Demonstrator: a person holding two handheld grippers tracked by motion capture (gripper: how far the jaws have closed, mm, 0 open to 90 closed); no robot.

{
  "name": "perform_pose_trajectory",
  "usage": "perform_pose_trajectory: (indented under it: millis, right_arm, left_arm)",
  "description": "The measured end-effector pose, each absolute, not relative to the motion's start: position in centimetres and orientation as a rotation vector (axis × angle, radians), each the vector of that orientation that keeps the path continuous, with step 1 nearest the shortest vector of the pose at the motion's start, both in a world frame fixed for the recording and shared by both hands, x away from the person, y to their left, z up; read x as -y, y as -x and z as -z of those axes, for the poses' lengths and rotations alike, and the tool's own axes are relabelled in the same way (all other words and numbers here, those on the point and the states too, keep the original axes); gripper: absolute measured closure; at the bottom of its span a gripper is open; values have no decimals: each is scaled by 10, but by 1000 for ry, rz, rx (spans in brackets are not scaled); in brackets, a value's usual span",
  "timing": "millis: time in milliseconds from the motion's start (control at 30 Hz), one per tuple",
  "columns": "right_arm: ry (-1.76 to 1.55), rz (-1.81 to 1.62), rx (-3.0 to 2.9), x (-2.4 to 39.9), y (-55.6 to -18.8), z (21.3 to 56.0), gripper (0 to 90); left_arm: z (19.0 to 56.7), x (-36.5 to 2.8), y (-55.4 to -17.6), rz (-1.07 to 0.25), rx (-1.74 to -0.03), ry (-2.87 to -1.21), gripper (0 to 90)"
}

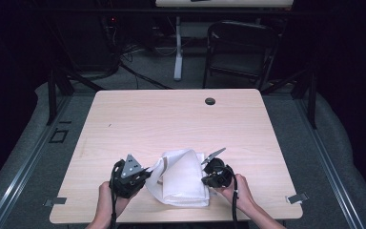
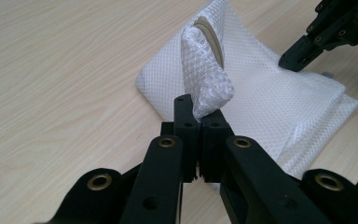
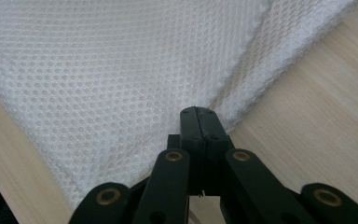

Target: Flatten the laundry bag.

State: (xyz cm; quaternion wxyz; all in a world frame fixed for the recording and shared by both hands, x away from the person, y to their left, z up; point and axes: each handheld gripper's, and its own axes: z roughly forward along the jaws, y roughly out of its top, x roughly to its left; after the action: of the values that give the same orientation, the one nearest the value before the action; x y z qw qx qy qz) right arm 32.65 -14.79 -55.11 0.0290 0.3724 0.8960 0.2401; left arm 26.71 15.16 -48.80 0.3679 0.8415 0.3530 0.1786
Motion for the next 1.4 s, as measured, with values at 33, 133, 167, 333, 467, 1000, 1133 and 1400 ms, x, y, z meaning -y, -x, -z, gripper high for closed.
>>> perform_pose_trajectory:
  millis: [33, 133, 167, 333, 467, 1000, 1133, 1400]
  right_arm:
    - [-1147, -739, -2766, 148, -327, 551, 900]
    - [-1146, -729, -2773, 149, -327, 551, 900]
    - [-1146, -736, -2778, 149, -327, 551, 900]
    - [-1153, -723, -2778, 151, -328, 550, 900]
    - [-1163, -747, -2771, 151, -327, 551, 900]
    - [-1172, -747, -2770, 152, -327, 550, 900]
    - [-1168, -746, -2768, 152, -327, 550, 900]
    - [-1164, -725, -2768, 151, -326, 550, 900]
  left_arm:
    - [488, -153, -267, -463, -912, -2160, 883]
    - [488, -157, -267, -462, -923, -2158, 882]
    - [488, -158, -267, -468, -926, -2153, 883]
    - [488, -159, -268, -472, -929, -2164, 883]
    - [491, -163, -268, -473, -955, -2178, 883]
    - [497, -174, -269, -468, -1026, -2238, 883]
    - [498, -181, -270, -443, -1057, -2253, 882]
    - [503, -185, -272, -392, -1080, -2273, 881]
